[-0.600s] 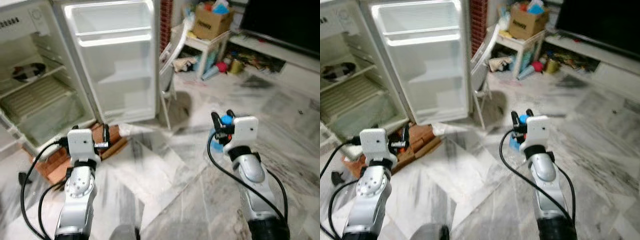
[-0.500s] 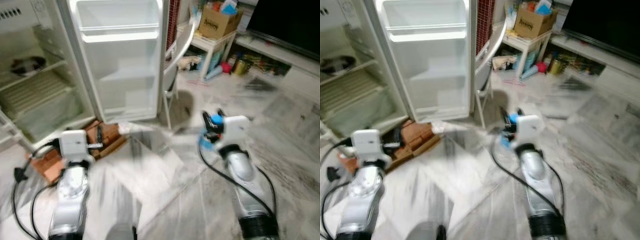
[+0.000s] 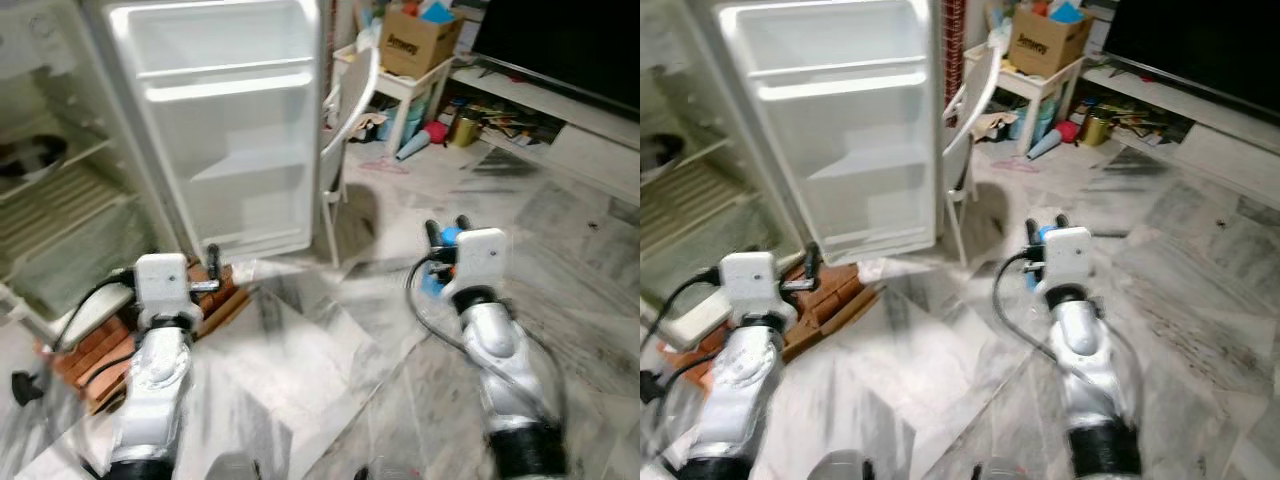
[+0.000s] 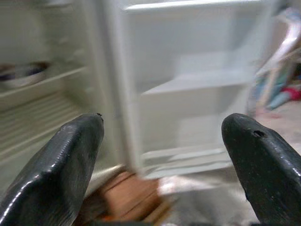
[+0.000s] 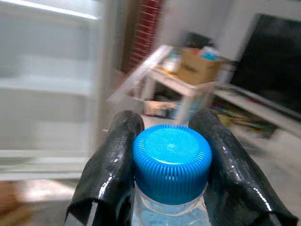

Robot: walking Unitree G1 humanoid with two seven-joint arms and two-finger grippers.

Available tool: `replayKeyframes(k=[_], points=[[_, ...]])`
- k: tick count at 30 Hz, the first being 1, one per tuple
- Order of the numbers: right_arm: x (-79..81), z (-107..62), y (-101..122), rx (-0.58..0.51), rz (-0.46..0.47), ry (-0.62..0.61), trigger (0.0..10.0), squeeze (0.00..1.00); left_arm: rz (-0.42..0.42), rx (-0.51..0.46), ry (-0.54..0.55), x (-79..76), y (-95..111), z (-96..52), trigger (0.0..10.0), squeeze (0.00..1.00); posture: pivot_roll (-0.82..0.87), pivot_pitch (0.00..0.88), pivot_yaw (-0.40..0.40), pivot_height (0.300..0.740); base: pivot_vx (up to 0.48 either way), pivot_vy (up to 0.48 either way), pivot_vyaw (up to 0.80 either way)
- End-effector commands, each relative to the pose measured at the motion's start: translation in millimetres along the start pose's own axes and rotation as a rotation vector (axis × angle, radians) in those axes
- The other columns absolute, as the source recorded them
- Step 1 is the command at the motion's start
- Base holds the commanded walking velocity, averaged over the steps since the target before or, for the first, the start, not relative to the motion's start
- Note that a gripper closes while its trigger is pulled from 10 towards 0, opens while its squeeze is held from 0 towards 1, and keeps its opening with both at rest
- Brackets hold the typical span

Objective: Restocking fridge

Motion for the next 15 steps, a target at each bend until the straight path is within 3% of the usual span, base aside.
replayKeyframes(k=[1, 8, 15], points=[[-9.7, 1.8, 5.8, -0.014, 0.030, -0.032, 10.0, 0.00, 0.000, -0.012, -0.005, -3.4, 4.4, 2.1, 10.0, 0.00, 0.07, 0.036, -0.047, 0.740, 0.000, 0.439, 0.00], [-8.4, 8.5, 11.7, -0.027, -0.021, -0.019, 10.0, 0.00, 0.003, -0.033, -0.024, -8.9, 13.1, 3.7, 10.0, 0.00, 0.08, 0.072, -0.047, 0.740, 0.000, 0.441, 0.00], [-8.8, 4.9, 11.3, -0.032, -0.025, -0.011, 10.0, 0.00, 0.013, -0.014, -0.030, -8.2, 7.5, -3.4, 10.0, 0.00, 0.09, 0.084, -0.037, 0.740, 0.000, 0.380, 0.00]])
Point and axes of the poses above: a point about 5 cm out from each wrist's last joint towards the gripper, its own z axis pointing out of the wrist towards the gripper, its own y axis along the axis of the wrist's last joint, x = y × z, the point moved 6 cm from there along z, pointing out of the wrist towards the gripper, and after that the axes turned 6 degrees about z, right-handed, at the moved point
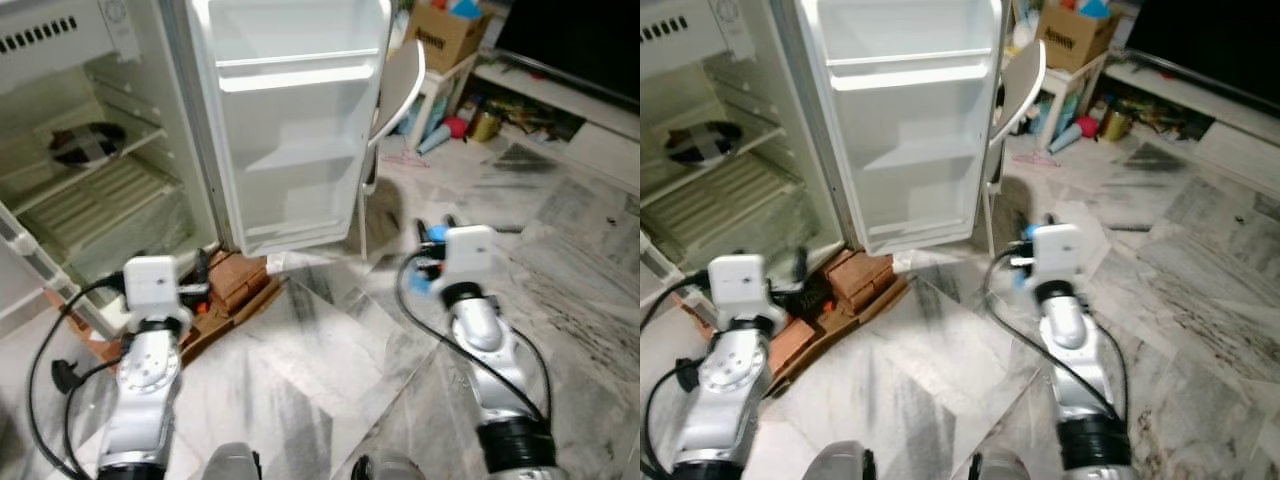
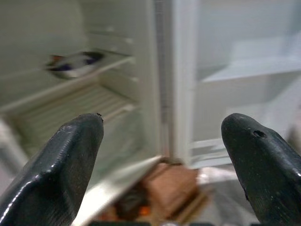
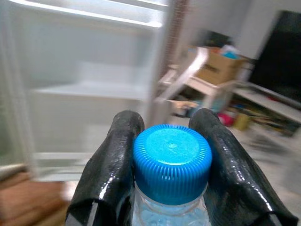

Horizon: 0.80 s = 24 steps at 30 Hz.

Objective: Restocking fridge

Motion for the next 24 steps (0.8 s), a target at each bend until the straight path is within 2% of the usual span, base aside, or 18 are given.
replayKeyframes(k=[1, 4, 9, 13, 24], points=[[-11.7, -0.1, 10.4, -0.038, -0.044, -0.023, 10.0, 0.00, -0.002, -0.024, -0.033, -10.4, 5.9, -1.5, 10.0, 0.00, 0.09, 0.079, -0.040, 0.740, 0.000, 0.000, 0.00], [-11.2, -0.2, 10.3, -0.038, -0.044, -0.021, 10.0, 0.00, -0.002, -0.026, -0.036, -11.0, 6.5, -1.3, 10.0, 0.00, 0.09, 0.079, -0.040, 0.740, 0.000, 0.000, 0.37], [-11.7, 0.9, 8.9, -0.035, -0.043, -0.023, 10.0, 0.00, -0.016, -0.035, -0.048, -14.6, 8.9, -0.4, 10.0, 0.00, 0.09, 0.075, -0.043, 0.740, 0.000, 0.000, 0.78], [-15.8, 1.2, 7.8, -0.029, -0.035, -0.032, 10.0, 0.00, -0.020, -0.033, -0.059, -14.7, 7.4, -4.5, 10.0, 0.00, 0.08, 0.073, -0.048, 0.740, 0.000, 0.000, 0.00], [-14.1, 3.9, 10.4, -0.039, -0.032, -0.020, 10.0, 0.00, -0.028, -0.043, -0.061, -14.4, 9.9, -1.9, 10.0, 0.00, 0.08, 0.071, -0.054, 0.740, 0.306, 0.000, 0.00]])
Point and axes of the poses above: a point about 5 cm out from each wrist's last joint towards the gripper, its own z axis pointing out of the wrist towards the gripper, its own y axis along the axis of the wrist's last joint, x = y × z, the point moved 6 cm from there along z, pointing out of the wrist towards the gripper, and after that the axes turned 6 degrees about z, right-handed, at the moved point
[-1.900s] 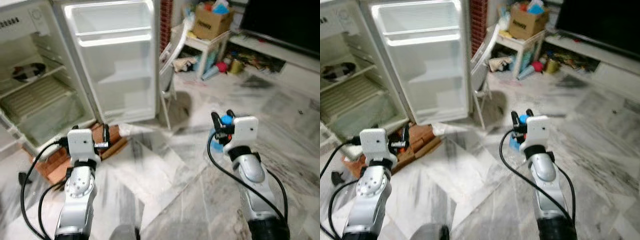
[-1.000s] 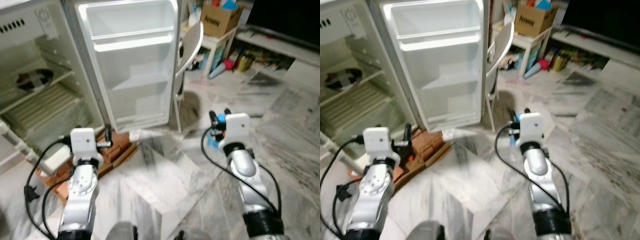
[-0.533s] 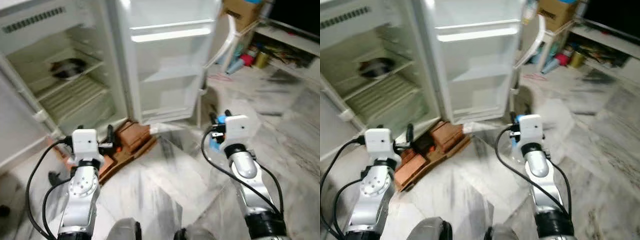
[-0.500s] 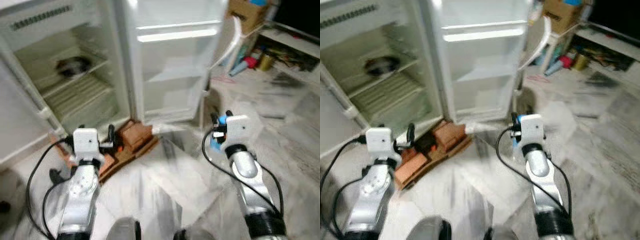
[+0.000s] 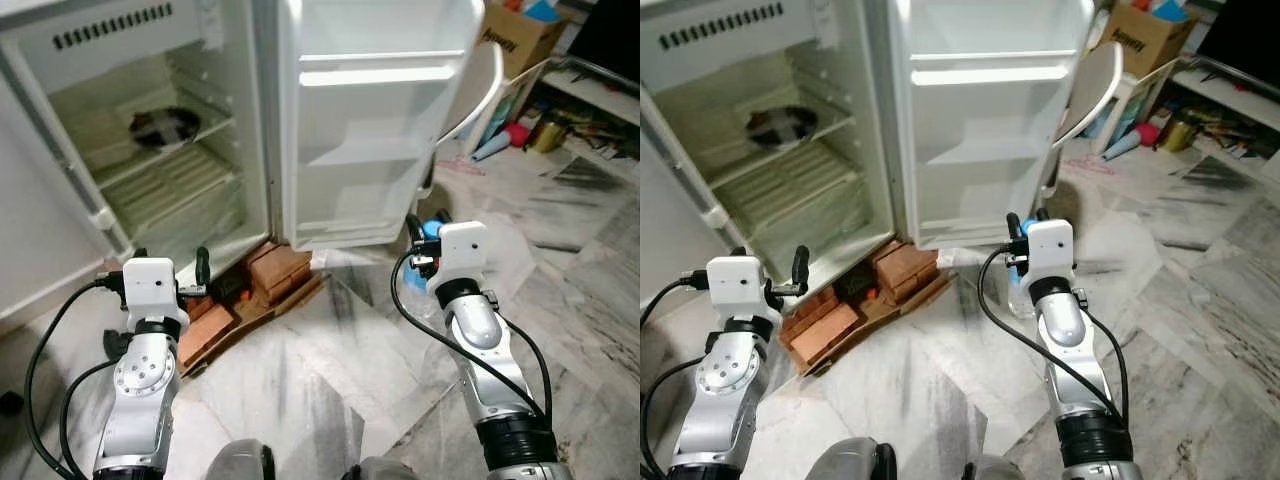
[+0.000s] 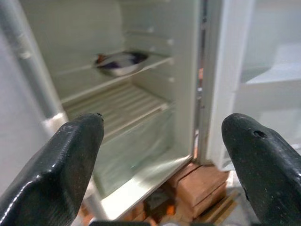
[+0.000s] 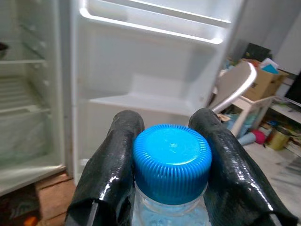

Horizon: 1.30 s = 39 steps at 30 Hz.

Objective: Restocking fridge

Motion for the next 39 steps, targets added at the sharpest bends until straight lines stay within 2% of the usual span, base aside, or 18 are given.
replayKeyframes(k=[1, 6, 26, 35, 39], points=[[-8.2, 1.3, 5.4, -0.021, -0.005, -0.015, 10.0, 0.00, -0.015, -0.007, -0.014, -7.0, 2.8, 0.4, 10.0, 0.00, 0.08, 0.071, -0.054, 0.740, 0.368, 0.000, 0.00], [-7.9, 1.3, 5.7, -0.022, -0.002, -0.009, 10.0, 0.00, -0.018, -0.007, -0.016, -7.6, 2.7, 0.3, 10.0, 0.00, 0.08, 0.071, -0.053, 0.740, 0.381, 0.000, 0.00], [-4.1, 1.4, 8.3, -0.034, 0.006, 0.012, 10.0, 0.00, -0.027, -0.003, -0.031, -14.3, 2.5, 2.9, 10.0, 0.00, 0.07, 0.080, -0.054, 0.740, 0.382, 0.289, 0.00], [-3.3, 1.1, 7.7, -0.034, 0.002, 0.010, 10.0, 0.00, -0.011, -0.011, -0.046, -18.7, 4.3, 3.8, 10.0, 0.00, 0.07, 0.082, -0.053, 0.740, 0.455, 0.000, 0.00], [-3.3, 1.3, 7.7, -0.034, 0.000, 0.010, 10.0, 0.00, -0.010, -0.012, -0.055, -21.8, 4.7, 3.8, 10.0, 0.00, 0.07, 0.084, -0.053, 0.740, 0.387, -0.278, 0.00]])
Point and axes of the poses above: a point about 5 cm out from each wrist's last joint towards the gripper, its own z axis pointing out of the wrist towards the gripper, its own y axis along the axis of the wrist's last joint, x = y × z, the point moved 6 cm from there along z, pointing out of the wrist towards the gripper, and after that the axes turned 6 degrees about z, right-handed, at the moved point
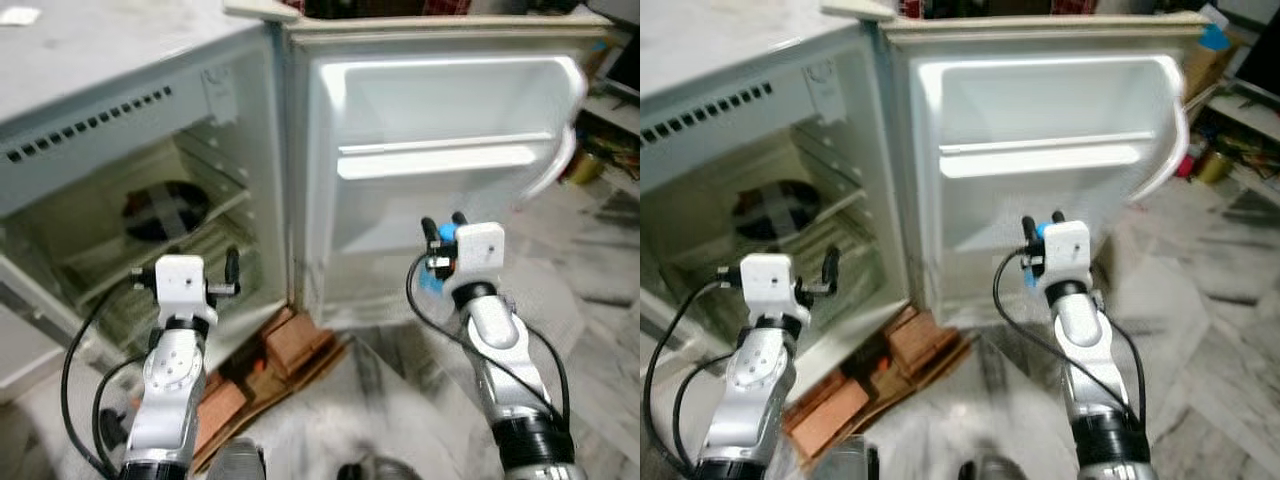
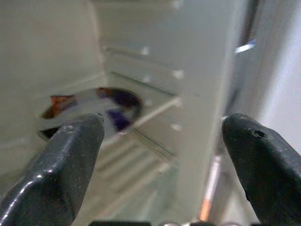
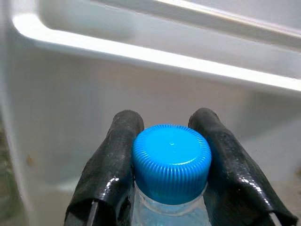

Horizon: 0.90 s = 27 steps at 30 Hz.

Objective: Restocking fridge

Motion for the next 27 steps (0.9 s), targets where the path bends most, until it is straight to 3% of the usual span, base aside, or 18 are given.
replayKeyframes(k=[1, 13, 15, 27], points=[[1.2, 2.0, 10.1, -0.036, -0.015, 0.012, 10.0, 0.00, 0.005, 0.000, -0.001, -0.7, 0.4, -0.2, 10.0, 0.00, 0.07, 0.084, -0.054, 0.740, 0.356, -0.319, 0.00], [0.9, 1.5, 9.1, -0.031, -0.017, 0.012, 10.0, 0.00, -0.008, 0.003, -0.016, -5.0, -0.3, -2.7, 10.0, 0.00, 0.07, 0.091, -0.056, 0.740, 0.286, -0.379, 0.00], [1.2, 1.4, 9.0, -0.030, -0.017, 0.014, 10.0, 0.00, -0.046, 0.008, -0.009, -4.7, -0.6, -3.0, 10.0, 0.00, 0.07, 0.092, -0.056, 0.740, 0.000, 0.000, 0.00], [4.9, -1.6, 2.9, -0.005, 0.024, 0.027, 10.0, 0.00, -0.047, 0.011, -0.011, -4.6, 1.1, -5.2, 10.0, 0.00, 0.07, 0.103, -0.057, 0.740, 0.000, 0.000, 0.00]])
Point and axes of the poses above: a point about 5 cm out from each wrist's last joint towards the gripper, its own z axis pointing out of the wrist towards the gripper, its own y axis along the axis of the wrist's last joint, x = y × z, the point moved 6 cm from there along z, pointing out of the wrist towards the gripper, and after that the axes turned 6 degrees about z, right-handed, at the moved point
